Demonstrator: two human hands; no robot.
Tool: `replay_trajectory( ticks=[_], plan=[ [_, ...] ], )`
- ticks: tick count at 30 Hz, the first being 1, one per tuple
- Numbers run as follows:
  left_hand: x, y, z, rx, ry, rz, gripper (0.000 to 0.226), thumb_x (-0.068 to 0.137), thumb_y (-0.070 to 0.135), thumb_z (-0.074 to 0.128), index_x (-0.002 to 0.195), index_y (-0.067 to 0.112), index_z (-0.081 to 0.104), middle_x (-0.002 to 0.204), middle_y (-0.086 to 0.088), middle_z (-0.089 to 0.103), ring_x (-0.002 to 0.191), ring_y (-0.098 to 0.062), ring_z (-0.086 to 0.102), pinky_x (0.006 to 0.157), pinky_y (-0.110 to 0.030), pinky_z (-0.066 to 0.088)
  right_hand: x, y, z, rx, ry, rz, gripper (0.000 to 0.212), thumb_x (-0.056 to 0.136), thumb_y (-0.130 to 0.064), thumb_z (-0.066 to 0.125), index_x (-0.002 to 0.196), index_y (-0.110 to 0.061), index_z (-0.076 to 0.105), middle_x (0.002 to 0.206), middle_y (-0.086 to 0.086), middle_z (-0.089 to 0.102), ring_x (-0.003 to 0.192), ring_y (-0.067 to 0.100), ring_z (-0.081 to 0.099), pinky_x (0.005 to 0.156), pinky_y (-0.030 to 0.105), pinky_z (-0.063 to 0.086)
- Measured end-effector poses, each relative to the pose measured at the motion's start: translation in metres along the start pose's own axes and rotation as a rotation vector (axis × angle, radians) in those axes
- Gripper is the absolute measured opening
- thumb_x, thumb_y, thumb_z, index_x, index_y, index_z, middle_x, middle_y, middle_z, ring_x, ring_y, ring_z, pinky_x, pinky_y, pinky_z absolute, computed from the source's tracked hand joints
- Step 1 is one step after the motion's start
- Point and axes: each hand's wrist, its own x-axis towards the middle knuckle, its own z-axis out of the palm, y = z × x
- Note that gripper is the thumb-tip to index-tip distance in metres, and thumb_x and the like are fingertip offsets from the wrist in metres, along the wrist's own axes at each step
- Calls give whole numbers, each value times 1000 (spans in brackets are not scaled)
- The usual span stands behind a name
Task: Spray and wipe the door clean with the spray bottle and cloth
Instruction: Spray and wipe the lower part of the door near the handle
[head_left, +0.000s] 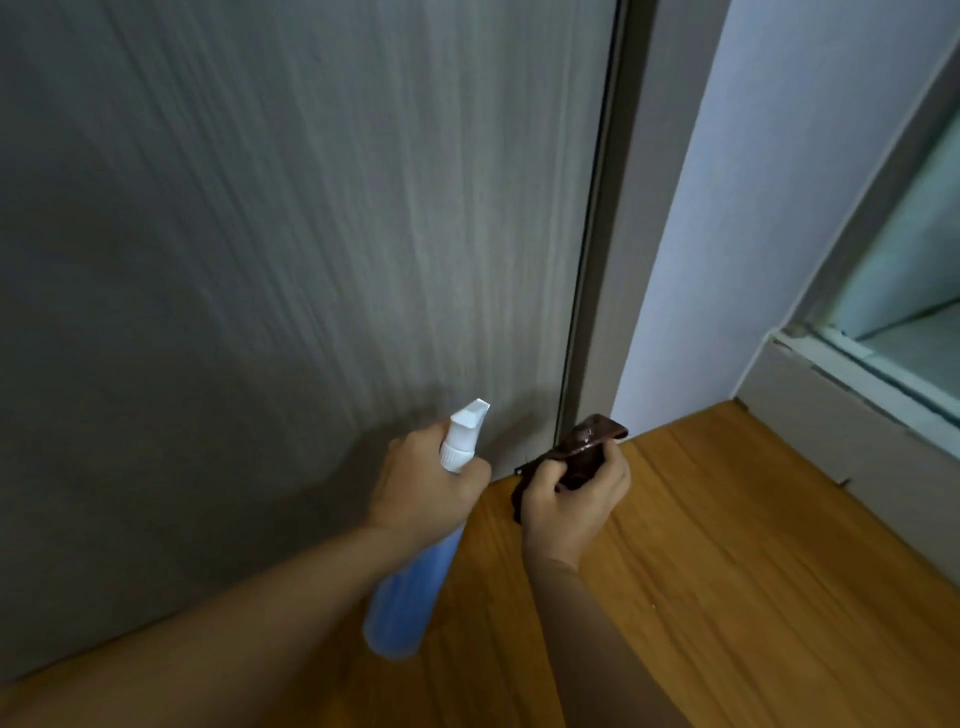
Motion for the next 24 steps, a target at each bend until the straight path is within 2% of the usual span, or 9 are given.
replay_trajectory(
  ticks=[2,6,9,10,13,17,20,22,24],
  plan=[
    [5,4,5,27,-12,-10,23,68,36,61,68,14,57,58,-1,58,57,-17,59,48,-28,40,7,-5,0,-9,-17,-82,54,88,7,64,139,-2,50,140,21,47,125,24,50,90,5,45],
    [11,4,3,49,47,-21,19,71,37,64,74,19,58,64,3,62,58,-10,60,51,-31,45,28,-22,14,-39,-101,-252,51,90,0,69,139,-7,58,149,18,43,141,28,43,114,37,44],
    [12,0,-5,-52,102,-43,17,71,37,64,82,24,62,70,3,67,64,-11,66,51,-24,50,48,-35,35,-53,-156,-512,51,93,-10,68,143,-14,58,154,20,39,146,25,37,121,30,35],
    [12,-1,-9,-84,116,-45,15,71,37,65,82,26,63,72,4,68,68,-9,67,49,-17,49,53,-39,44,-62,-192,-562,52,95,-14,66,145,-17,55,158,19,35,149,24,33,123,29,31],
    [9,-5,-19,-122,155,-48,12,73,35,67,80,27,62,81,15,69,71,-3,68,52,-14,50,57,-38,73,-195,-263,-605,55,98,-28,60,151,-25,44,165,15,23,148,32,27,125,25,11],
    [3,-15,-30,-114,184,-89,15,83,18,76,81,24,63,73,7,69,70,-5,68,51,-19,51,28,2,87,-291,-219,-421,50,98,-35,50,145,-22,36,166,19,19,146,43,25,120,46,18],
    [-4,-22,-41,-119,200,-99,26,86,10,77,86,32,62,80,1,71,79,-5,69,66,-35,60,4,32,85,-242,-224,-133,49,101,-28,50,146,-15,37,165,19,20,144,46,26,118,57,27],
    [-8,-28,-48,-111,203,-79,31,87,9,77,86,34,60,82,2,70,83,-2,68,66,-27,58,0,39,87,-233,-212,8,48,102,-18,53,147,-5,41,163,23,22,142,48,28,119,60,28],
    [-12,-35,-54,-89,213,-69,26,86,7,77,87,28,61,80,0,69,83,-1,68,60,-16,54,0,35,90,-230,-198,71,51,102,-14,55,149,-2,40,162,24,25,142,49,30,118,55,26]
  ],
)
